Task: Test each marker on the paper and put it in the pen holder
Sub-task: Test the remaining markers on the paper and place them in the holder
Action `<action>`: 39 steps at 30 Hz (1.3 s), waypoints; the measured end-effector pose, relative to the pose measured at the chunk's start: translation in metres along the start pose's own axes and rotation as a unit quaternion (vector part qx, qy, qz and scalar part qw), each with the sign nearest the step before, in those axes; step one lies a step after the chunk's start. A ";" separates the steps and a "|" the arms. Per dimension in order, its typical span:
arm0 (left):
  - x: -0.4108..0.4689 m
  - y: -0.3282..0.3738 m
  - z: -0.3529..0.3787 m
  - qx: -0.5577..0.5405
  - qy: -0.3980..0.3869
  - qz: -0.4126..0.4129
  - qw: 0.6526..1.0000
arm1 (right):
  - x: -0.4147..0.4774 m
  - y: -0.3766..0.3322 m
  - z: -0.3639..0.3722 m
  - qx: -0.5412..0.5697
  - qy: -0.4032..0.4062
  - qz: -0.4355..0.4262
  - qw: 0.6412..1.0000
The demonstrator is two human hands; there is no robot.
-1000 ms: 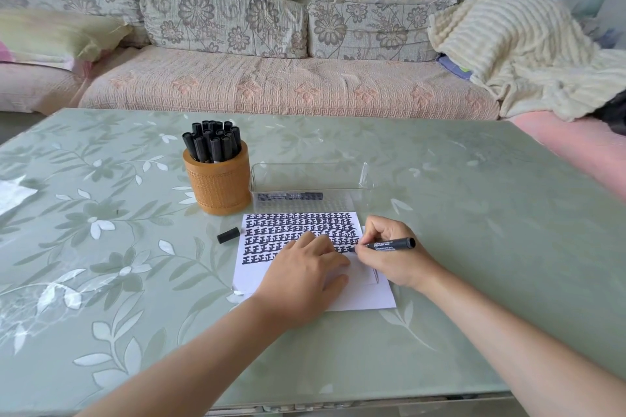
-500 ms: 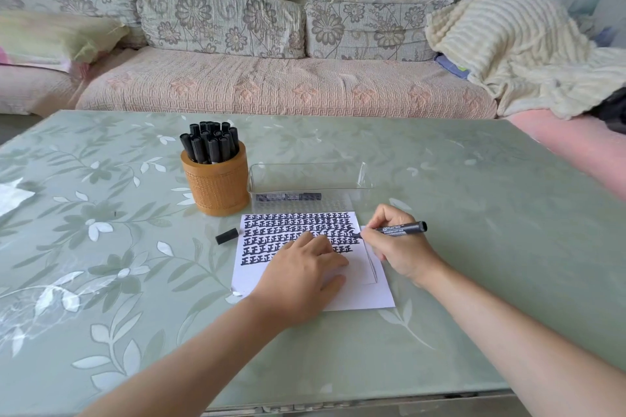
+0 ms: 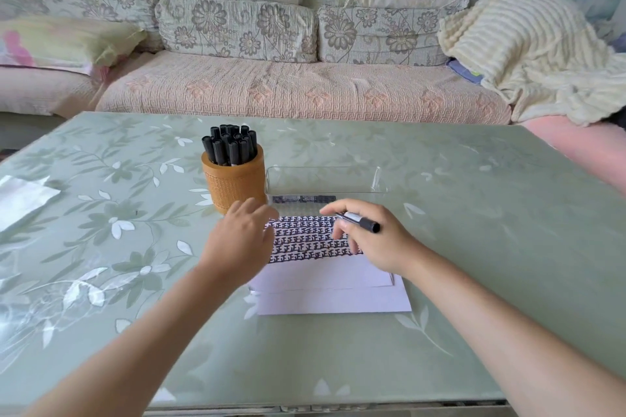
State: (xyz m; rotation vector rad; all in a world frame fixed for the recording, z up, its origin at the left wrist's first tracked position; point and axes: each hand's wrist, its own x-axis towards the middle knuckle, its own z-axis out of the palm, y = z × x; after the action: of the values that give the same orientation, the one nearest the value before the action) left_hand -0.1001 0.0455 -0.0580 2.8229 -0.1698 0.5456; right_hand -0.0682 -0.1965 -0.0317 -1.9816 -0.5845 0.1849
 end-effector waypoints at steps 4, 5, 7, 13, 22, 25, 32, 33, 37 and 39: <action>-0.004 -0.021 -0.011 0.026 -0.062 -0.098 0.993 | 0.010 -0.011 0.012 0.007 -0.062 0.026 0.998; -0.005 -0.025 -0.013 0.028 -0.078 -0.110 0.991 | 0.012 -0.014 0.016 0.025 -0.066 0.038 0.997; -0.007 -0.030 -0.015 0.033 -0.107 -0.115 0.987 | 0.016 -0.018 0.022 0.050 -0.070 0.051 0.995; -0.008 -0.040 -0.012 0.008 -0.102 -0.085 0.991 | 0.022 -0.020 0.028 -0.092 -0.069 0.015 0.993; -0.003 -0.035 -0.019 -0.082 -0.011 -0.027 0.996 | 0.028 -0.012 0.032 -0.253 0.066 -0.025 0.965; -0.004 -0.025 -0.022 -0.096 0.005 0.014 0.995 | 0.029 -0.011 0.030 -0.274 0.073 -0.038 0.958; -0.005 -0.019 -0.023 -0.115 -0.007 0.035 0.993 | 0.030 -0.010 0.033 -0.268 0.061 -0.035 0.961; -0.005 -0.018 -0.023 -0.115 -0.008 0.033 0.993 | 0.029 -0.010 0.034 -0.262 0.057 -0.032 0.963; -0.006 -0.013 -0.023 -0.130 -0.021 0.032 0.991 | 0.028 -0.011 0.037 -0.237 0.041 -0.026 0.970; -0.006 -0.011 -0.022 -0.143 -0.039 0.040 0.988 | 0.027 -0.012 0.040 -0.224 0.031 -0.026 0.974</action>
State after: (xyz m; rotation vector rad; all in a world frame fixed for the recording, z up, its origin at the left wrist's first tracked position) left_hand -0.1112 0.0628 -0.0427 2.5669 -0.3494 0.3928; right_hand -0.0637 -0.1474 -0.0371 -2.3937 -0.6801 -0.0486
